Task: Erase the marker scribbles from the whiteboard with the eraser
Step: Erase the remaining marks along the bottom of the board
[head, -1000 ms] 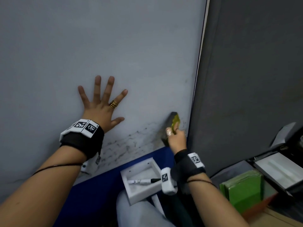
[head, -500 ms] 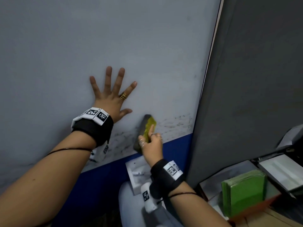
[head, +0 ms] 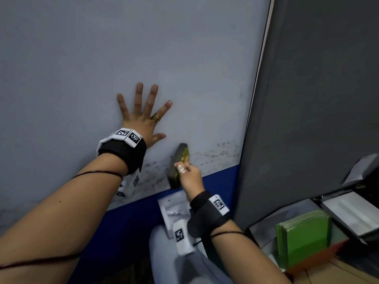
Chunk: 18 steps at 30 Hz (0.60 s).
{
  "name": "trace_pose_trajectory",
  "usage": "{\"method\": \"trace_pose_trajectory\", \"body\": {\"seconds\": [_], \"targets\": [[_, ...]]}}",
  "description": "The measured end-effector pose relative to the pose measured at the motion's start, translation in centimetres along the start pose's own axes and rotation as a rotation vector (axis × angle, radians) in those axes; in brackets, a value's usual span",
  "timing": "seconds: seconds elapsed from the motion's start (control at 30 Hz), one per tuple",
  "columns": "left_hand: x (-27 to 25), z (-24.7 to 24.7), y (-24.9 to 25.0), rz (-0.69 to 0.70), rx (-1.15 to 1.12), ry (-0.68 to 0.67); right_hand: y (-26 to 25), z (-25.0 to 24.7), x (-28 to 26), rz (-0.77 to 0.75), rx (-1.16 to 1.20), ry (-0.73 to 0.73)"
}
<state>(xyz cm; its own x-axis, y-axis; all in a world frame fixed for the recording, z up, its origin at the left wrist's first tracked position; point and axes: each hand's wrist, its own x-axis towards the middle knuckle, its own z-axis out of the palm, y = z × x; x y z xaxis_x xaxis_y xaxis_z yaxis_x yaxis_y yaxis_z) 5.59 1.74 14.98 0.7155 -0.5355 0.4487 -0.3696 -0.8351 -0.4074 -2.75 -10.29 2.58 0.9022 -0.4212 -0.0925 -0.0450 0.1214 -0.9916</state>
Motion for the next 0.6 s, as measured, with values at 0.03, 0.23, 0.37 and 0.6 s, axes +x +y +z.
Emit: {"method": "trace_pose_trajectory", "body": {"seconds": [0.03,0.23,0.37,0.6], "targets": [[0.0,-0.2,0.1,0.001,0.004,-0.004,-0.2,-1.1,0.8,0.022,0.022,0.064],[-0.3,-1.0,0.5,-0.016,0.032,-0.05,-0.3,1.6,-0.3,0.063,0.015,0.074],[-1.9,-3.0,0.4,0.0,0.023,-0.011,1.5,7.1,-4.0,0.06,-0.016,-0.156],[-11.2,-0.4,-2.5,-0.053,-0.258,0.235,2.9,5.5,-3.3,-0.004,-0.06,-0.269]]}}
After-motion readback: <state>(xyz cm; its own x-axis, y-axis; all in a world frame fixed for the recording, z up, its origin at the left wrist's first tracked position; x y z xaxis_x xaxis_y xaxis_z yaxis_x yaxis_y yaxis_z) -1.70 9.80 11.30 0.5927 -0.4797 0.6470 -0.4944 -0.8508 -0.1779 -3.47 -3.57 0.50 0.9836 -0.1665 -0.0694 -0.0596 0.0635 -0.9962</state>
